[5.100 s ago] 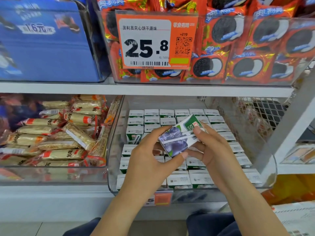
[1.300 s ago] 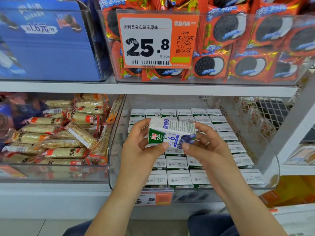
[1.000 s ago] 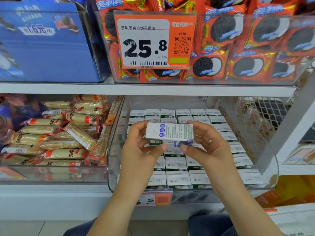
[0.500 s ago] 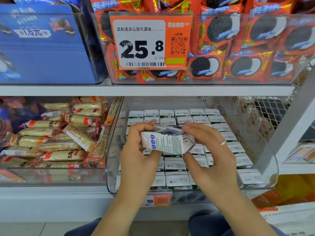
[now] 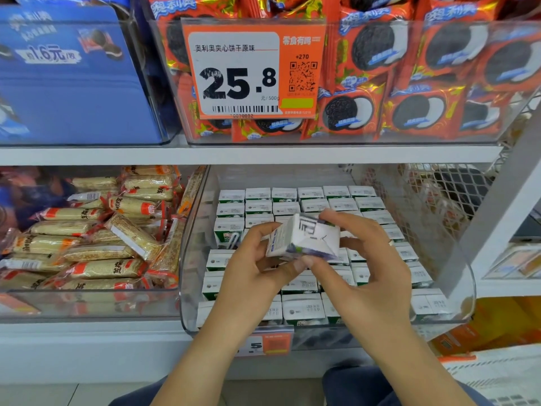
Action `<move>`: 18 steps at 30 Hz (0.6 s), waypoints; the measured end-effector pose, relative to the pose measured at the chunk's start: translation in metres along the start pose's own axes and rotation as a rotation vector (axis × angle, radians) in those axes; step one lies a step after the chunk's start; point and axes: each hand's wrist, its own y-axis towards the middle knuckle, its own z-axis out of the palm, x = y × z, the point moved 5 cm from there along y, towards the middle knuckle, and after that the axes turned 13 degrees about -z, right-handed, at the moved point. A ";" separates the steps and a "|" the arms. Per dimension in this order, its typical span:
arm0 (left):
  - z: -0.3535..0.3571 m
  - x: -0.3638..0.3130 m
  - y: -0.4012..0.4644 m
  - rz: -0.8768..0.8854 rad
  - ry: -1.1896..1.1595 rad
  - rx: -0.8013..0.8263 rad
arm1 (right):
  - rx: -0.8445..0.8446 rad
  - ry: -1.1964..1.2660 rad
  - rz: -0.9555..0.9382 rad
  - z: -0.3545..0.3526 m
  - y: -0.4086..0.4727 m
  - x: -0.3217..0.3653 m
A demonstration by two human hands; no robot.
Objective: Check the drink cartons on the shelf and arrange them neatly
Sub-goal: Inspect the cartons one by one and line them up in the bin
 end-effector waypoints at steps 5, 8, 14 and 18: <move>-0.008 -0.007 -0.002 0.085 -0.073 -0.116 | -0.298 0.371 0.460 -0.014 0.002 -0.031; -0.008 -0.012 -0.005 0.118 -0.089 -0.042 | -0.305 0.464 0.723 -0.015 -0.003 -0.049; 0.002 -0.023 -0.019 0.349 0.283 -0.070 | -0.177 0.498 0.963 -0.005 -0.015 -0.056; 0.007 -0.029 -0.025 0.533 0.473 -0.153 | -0.150 0.452 0.937 -0.002 -0.013 -0.051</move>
